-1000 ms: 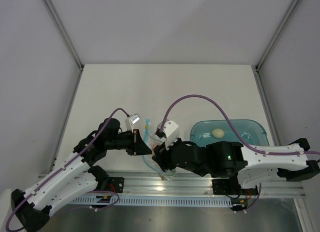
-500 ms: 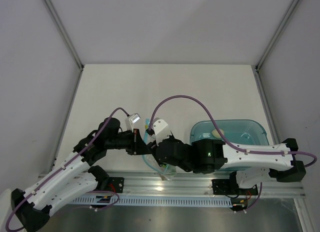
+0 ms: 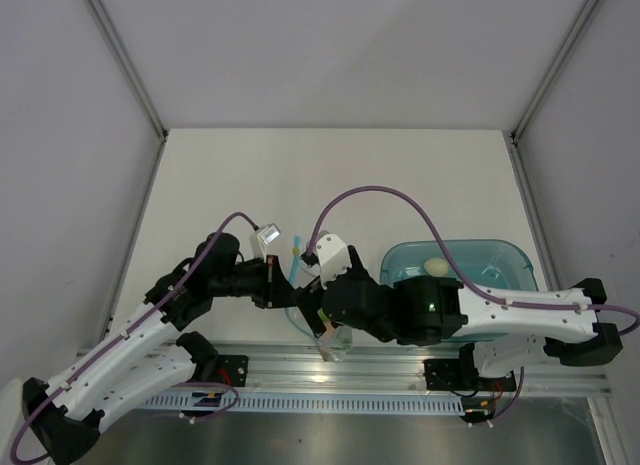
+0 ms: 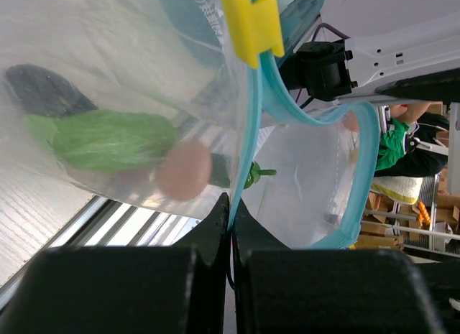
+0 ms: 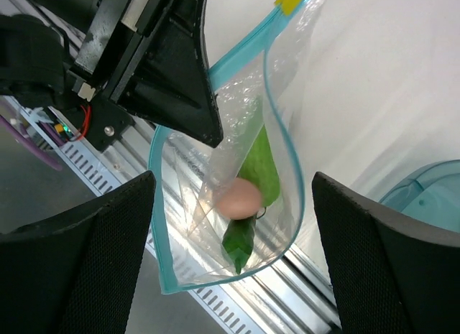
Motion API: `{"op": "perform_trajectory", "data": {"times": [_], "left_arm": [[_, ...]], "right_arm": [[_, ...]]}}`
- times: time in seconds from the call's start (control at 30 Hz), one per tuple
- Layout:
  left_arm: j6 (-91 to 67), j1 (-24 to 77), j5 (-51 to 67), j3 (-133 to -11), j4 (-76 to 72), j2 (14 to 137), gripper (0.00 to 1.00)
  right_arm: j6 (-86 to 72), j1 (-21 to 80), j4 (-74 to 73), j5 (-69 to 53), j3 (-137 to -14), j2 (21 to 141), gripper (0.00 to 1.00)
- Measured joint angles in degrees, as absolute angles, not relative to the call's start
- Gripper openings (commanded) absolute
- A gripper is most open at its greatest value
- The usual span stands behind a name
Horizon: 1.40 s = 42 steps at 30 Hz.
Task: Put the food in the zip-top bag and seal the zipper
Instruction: Place the fake vegetable in the zipper food storage bag, then pick up the fake food from the zipper food storage bag.
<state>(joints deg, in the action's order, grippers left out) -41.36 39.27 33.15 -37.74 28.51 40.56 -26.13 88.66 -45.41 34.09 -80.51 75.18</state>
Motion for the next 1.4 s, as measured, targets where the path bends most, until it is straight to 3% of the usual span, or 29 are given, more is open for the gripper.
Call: {"op": "perform_trajectory", "data": {"times": [0.3,0.67,1.03,1.4], "left_arm": [[-41.0,39.3,33.1,-37.7,28.6,40.4,0.01],[-40.4,39.3,32.9,-37.6,29.3,39.4,0.01],[-40.5,39.3,32.9,-37.3,29.3,39.2,0.01],[-40.5,39.3,33.0,-36.0,28.4,38.4,0.01]], "right_arm": [[-33.9,81.2,-46.1,38.5,-76.2,66.7,0.87],[-54.0,53.3,-51.7,41.8,-60.3,51.3,0.82],[-65.3,28.7,-51.7,31.2,-48.1,54.7,0.8],[-65.2,18.3,-41.6,19.0,-37.6,57.0,0.77]]}}
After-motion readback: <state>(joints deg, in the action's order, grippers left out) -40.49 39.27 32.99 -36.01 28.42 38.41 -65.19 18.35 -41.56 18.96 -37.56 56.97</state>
